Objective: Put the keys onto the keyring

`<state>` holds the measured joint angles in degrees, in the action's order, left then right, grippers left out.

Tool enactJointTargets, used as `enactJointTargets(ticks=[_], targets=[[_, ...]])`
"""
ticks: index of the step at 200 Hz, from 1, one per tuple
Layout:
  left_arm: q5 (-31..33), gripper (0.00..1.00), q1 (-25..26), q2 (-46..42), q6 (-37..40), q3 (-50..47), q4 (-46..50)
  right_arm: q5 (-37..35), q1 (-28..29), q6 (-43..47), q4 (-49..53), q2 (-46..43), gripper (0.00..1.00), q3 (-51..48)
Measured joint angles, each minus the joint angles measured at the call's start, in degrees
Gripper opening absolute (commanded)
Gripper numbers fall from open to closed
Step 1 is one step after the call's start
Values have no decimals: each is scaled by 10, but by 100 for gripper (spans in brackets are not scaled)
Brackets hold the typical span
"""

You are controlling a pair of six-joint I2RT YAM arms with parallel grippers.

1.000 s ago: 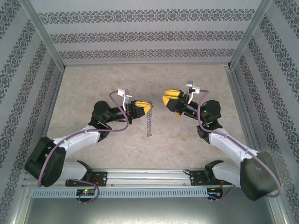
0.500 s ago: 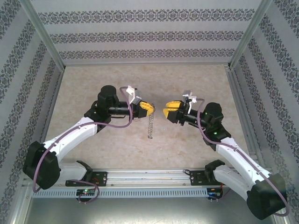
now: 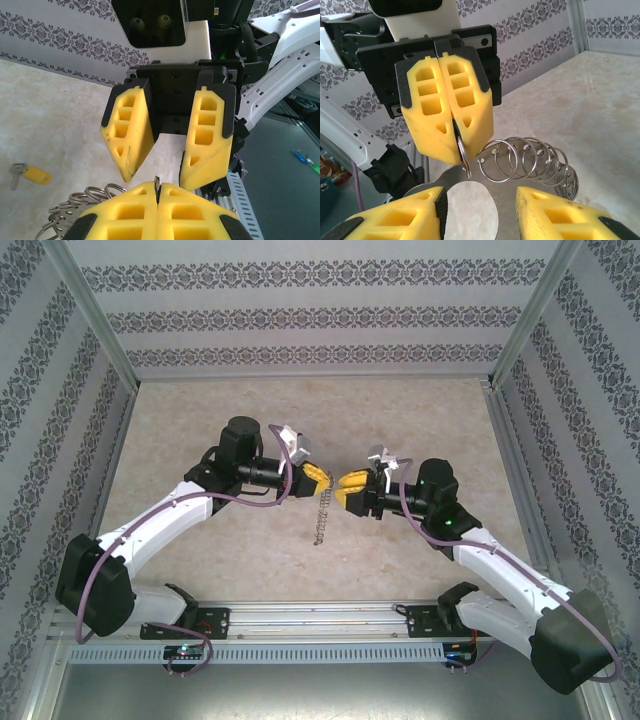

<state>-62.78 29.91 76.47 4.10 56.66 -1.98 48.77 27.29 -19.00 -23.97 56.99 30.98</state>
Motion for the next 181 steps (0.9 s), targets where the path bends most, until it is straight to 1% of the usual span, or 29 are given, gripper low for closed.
enactJointTargets(ticks=[77, 111, 130, 142, 174, 179, 181], targets=[[-1, 0, 0, 0, 0, 0, 7, 0, 19, 2, -4, 18, 40, 17], [-2, 0, 1, 3, 0, 0, 7, -1, 24, 2, -16, 25, 34, 21], [-2, 0, 1, 4, 0, 0, 7, -1, 25, 3, -20, 32, 28, 23], [-2, 0, 1, 5, 0, 0, 7, 0, 25, 4, -22, 35, 23, 24], [0, 0, 0, 5, 0, 1, 7, 2, 25, 11, -20, 36, 5, 27], [0, 0, 0, 5, 0, 1, 7, 2, 25, 9, -19, 36, 0, 27], [0, 0, 0, 5, 0, 1, 7, 2, 25, 11, -20, 36, 0, 27]])
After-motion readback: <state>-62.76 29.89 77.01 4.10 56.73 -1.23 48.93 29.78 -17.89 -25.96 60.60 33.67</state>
